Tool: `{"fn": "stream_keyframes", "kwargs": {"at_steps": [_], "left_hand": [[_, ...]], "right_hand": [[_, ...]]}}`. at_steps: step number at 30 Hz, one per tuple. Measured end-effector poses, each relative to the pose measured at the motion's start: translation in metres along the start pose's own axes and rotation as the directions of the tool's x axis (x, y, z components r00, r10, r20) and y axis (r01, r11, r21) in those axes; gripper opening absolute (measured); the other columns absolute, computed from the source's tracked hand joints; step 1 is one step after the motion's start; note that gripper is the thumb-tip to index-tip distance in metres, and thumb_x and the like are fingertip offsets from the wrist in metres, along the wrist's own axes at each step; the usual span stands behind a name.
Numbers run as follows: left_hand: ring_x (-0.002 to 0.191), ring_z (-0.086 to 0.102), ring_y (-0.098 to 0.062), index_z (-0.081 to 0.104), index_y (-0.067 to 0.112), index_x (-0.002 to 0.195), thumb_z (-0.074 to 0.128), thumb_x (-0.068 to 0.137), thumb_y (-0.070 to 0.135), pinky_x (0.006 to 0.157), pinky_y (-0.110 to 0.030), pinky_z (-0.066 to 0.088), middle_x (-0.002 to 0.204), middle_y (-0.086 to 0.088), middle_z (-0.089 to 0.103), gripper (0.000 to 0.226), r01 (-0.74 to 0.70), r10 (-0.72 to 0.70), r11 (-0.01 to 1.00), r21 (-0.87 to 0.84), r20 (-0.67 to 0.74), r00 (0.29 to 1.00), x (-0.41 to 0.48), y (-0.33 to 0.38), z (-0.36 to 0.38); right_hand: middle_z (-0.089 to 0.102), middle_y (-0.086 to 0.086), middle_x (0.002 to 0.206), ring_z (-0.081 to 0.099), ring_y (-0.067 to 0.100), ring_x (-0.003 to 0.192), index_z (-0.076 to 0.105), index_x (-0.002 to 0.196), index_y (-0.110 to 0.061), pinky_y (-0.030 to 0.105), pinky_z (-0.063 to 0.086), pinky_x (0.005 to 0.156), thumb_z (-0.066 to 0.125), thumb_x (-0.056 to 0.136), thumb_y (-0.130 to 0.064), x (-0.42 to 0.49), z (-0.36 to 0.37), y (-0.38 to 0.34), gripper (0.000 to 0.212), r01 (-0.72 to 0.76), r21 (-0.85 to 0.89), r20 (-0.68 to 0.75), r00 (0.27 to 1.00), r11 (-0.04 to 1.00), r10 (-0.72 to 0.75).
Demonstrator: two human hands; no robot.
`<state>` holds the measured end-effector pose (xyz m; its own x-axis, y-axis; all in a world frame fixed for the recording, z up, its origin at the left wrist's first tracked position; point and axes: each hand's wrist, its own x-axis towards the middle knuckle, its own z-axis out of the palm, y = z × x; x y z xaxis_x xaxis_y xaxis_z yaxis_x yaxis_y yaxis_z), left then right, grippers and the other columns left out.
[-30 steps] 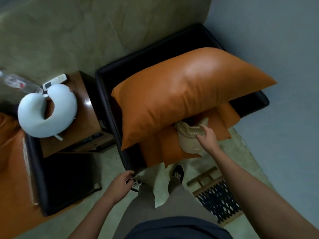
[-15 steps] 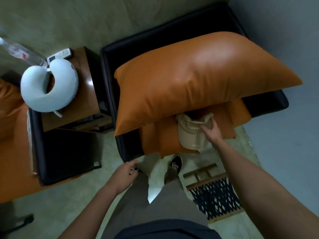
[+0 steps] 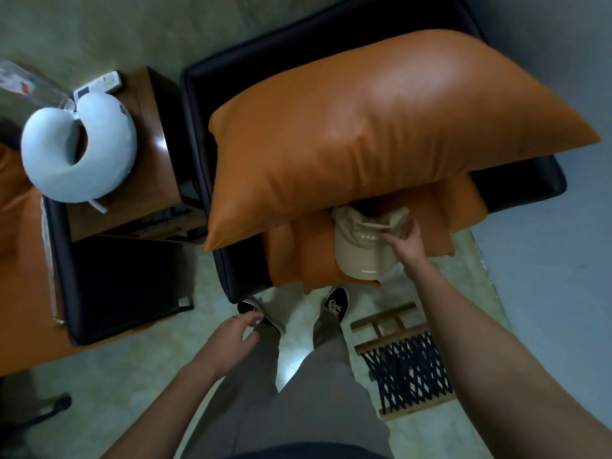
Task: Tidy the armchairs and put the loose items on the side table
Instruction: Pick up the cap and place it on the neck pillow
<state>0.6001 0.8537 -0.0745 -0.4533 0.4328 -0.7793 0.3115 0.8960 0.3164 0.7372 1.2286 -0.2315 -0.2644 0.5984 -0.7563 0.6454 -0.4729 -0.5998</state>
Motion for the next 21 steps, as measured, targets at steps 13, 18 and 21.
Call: {"fn": "stream_keyframes", "kwargs": {"at_steps": [13,18,21], "left_hand": [[0.124,0.054,-0.014,0.051,0.024,0.142,0.052,0.098,0.021,0.094,-0.020,0.037,0.133,-0.001,0.060,0.043,-0.007,0.006,1.000,-0.024,-0.030,1.000,0.004,0.011,0.003],[0.123,0.054,-0.016,0.049,0.025,0.142,0.053,0.099,0.023,0.092,-0.021,0.037,0.133,-0.001,0.060,0.043,0.001,-0.001,1.000,-0.016,-0.019,1.000,0.002,0.003,0.005],[0.122,0.055,-0.016,0.050,0.026,0.141,0.053,0.099,0.023,0.092,-0.022,0.038,0.133,-0.002,0.060,0.043,0.003,-0.003,1.000,-0.015,-0.011,1.000,0.002,0.001,0.006]], "right_hand": [[0.023,0.017,0.163,0.033,0.042,0.144,0.002,0.159,-0.031,0.057,0.033,0.116,0.084,0.068,-0.057,-0.014,0.039,0.024,0.125,-0.205,-0.012,-0.084,0.975,0.979,0.204],[0.026,0.014,0.163,0.033,0.040,0.145,-0.003,0.159,-0.032,0.055,0.031,0.118,0.084,0.071,-0.053,-0.023,0.046,0.028,0.125,-0.193,0.084,-0.064,0.978,0.978,0.198],[0.025,0.010,0.163,0.035,0.035,0.145,0.004,0.159,-0.034,0.056,0.034,0.117,0.087,0.070,-0.046,-0.035,0.042,0.033,0.123,-0.107,0.195,-0.022,0.993,0.975,0.113]]}}
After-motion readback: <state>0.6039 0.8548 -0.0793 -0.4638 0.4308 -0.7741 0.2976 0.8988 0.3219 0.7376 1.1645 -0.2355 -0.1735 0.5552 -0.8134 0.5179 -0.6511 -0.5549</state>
